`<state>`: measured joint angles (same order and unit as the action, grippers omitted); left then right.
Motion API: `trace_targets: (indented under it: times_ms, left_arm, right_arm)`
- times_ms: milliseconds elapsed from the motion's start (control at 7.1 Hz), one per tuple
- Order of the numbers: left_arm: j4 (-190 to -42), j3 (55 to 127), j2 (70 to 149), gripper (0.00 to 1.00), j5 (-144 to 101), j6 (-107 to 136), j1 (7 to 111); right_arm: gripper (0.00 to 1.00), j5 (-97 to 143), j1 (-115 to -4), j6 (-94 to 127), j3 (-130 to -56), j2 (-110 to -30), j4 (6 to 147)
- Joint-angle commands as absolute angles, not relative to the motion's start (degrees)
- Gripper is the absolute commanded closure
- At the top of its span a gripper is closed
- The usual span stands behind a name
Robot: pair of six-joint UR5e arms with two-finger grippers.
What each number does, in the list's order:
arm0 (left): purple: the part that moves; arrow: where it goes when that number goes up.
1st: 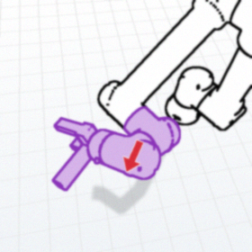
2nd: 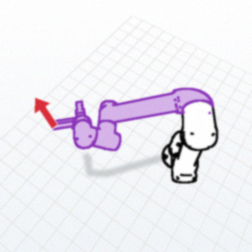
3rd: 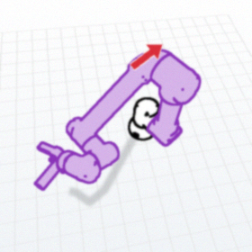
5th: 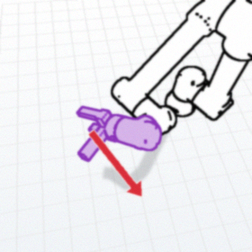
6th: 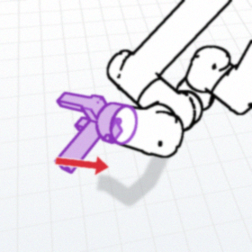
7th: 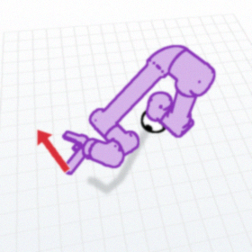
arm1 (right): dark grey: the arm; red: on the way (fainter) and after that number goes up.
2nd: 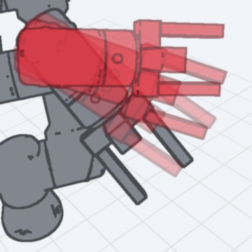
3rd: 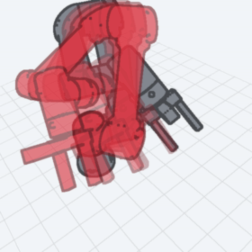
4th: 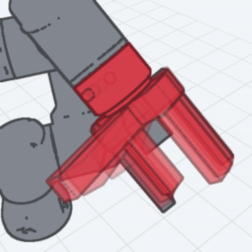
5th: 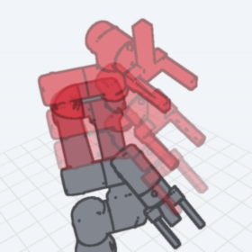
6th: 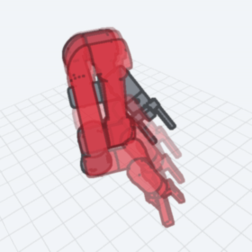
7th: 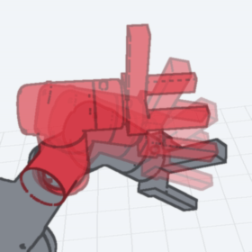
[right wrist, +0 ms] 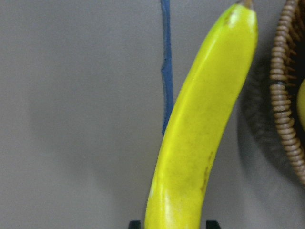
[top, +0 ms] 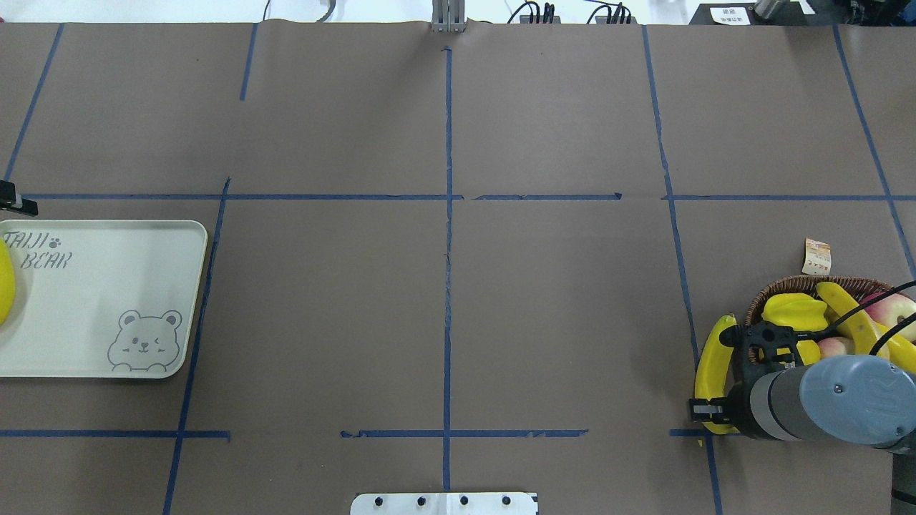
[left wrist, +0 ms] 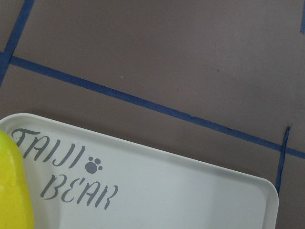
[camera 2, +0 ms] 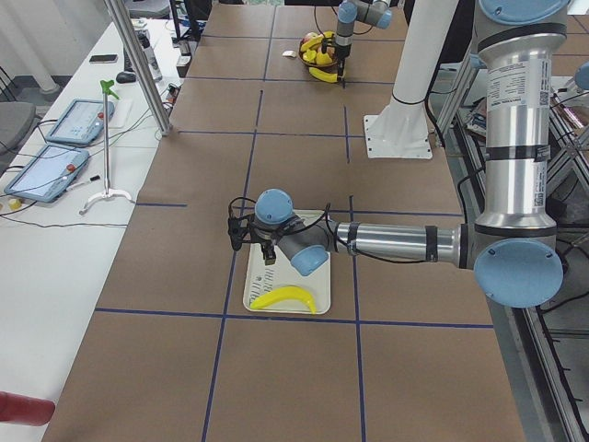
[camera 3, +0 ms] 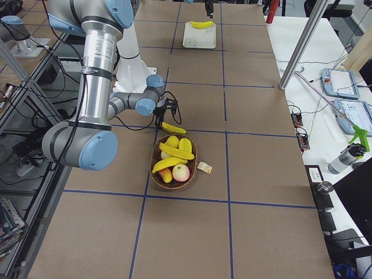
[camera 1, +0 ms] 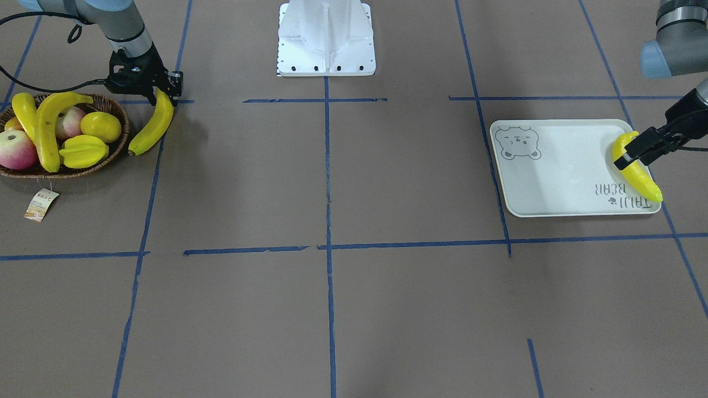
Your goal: Transfer all bananas from basket to plate
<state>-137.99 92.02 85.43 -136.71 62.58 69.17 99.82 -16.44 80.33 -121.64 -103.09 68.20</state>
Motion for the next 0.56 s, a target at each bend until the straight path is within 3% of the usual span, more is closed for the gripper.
trace_targets:
  times_ms: [0,282,422]
  left_arm:
    - [-138.1,92.0,85.4,0.00,-136.7,62.6,69.2]
    - [-138.1,92.2,85.4,0.00,-136.8,62.6,69.2]
    - [-138.1,92.6,85.5,0.00,-136.8,62.6,69.2]
  right_arm:
    - [0.51,99.9,-16.4,80.3,-121.4,-103.0,68.2]
    - [0.91,100.0,-16.5,80.3,-122.9,-102.4,68.2]
    - [0.97,100.1,-17.0,80.4,-125.7,-102.5,68.4]
